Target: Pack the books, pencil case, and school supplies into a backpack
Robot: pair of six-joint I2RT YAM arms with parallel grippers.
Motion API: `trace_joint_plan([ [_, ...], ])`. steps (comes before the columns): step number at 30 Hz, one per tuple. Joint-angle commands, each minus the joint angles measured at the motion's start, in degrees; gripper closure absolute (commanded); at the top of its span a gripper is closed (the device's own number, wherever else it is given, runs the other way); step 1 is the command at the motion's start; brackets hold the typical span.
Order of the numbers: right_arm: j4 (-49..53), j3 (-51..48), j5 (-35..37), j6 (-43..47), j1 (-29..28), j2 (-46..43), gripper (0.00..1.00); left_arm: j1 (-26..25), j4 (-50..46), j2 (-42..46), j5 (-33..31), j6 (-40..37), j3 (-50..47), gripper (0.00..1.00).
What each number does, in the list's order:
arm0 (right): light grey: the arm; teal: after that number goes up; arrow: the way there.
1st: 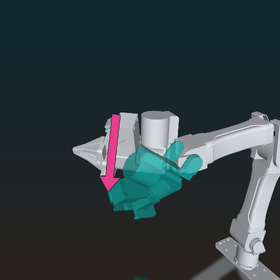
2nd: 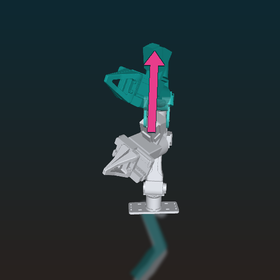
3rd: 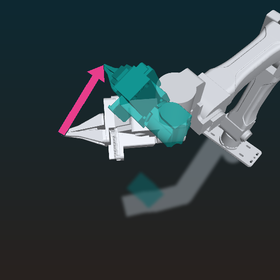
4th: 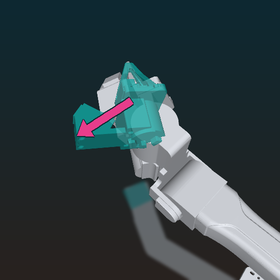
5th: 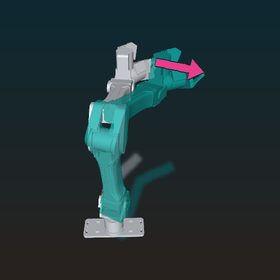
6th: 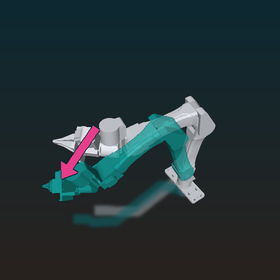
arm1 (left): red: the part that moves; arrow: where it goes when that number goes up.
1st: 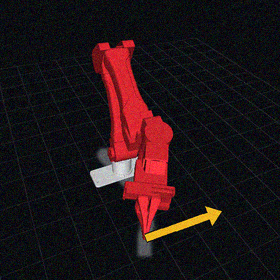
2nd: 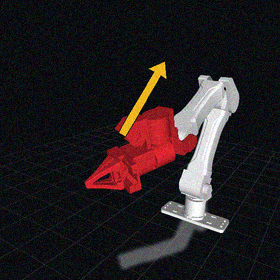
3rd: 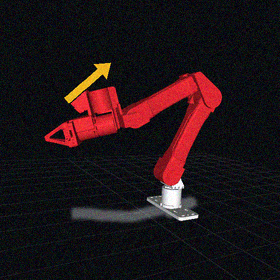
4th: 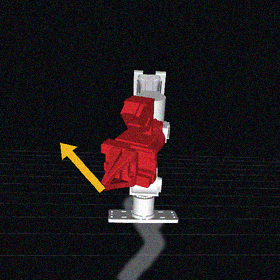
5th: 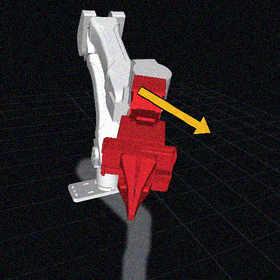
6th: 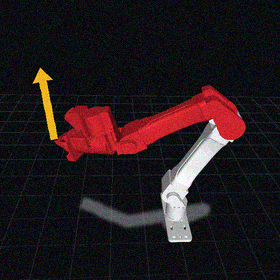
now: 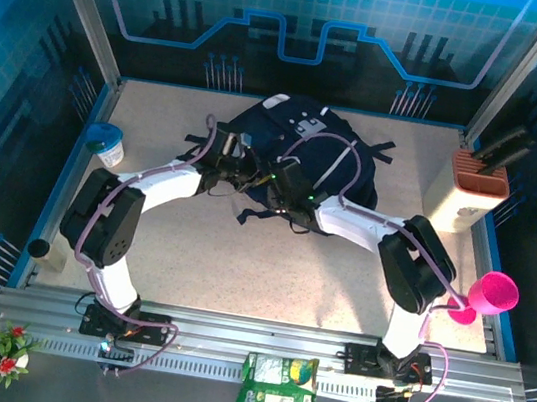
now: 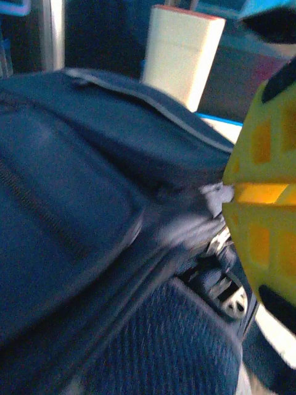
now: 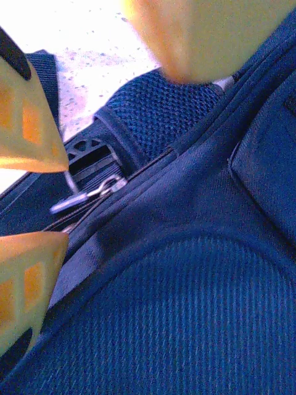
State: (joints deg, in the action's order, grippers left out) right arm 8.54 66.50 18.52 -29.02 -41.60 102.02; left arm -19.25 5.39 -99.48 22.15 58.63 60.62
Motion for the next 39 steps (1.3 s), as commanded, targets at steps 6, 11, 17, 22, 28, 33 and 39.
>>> trace_joint_plan([
  [6,-1.2,-5.0,-7.4,-4.5,3.7,-10.1,0.61,1.1,-0.7,-0.2,-5.1,0.7,-1.4,0.58],
  [11,-0.8,-5.7,-8.3,-5.1,4.1,-11.9,0.60,1.1,2.9,-4.1,-3.9,2.2,0.3,0.51],
  [17,-0.7,-5.8,-9.1,-5.8,4.3,-12.3,0.60,1.1,3.8,-7.9,-4.4,3.0,3.2,0.51],
  [22,-1.0,-6.2,-9.9,-6.3,4.3,-12.2,0.60,1.1,6.4,-10.8,-3.7,4.0,4.9,0.57],
  [28,-1.5,-7.0,-10.7,-6.7,4.1,-11.9,0.60,1.1,9.3,-12.8,-3.3,4.6,5.7,0.68],
  [33,-1.4,-6.7,-10.7,-6.3,3.5,-10.6,0.61,1.1,11.1,-13.0,-3.0,5.1,6.0,0.89],
  [39,0.8,-4.9,-10.4,-5.2,2.4,-7.7,0.59,0.6,11.8,-8.6,-1.4,5.5,4.4,1.00],
])
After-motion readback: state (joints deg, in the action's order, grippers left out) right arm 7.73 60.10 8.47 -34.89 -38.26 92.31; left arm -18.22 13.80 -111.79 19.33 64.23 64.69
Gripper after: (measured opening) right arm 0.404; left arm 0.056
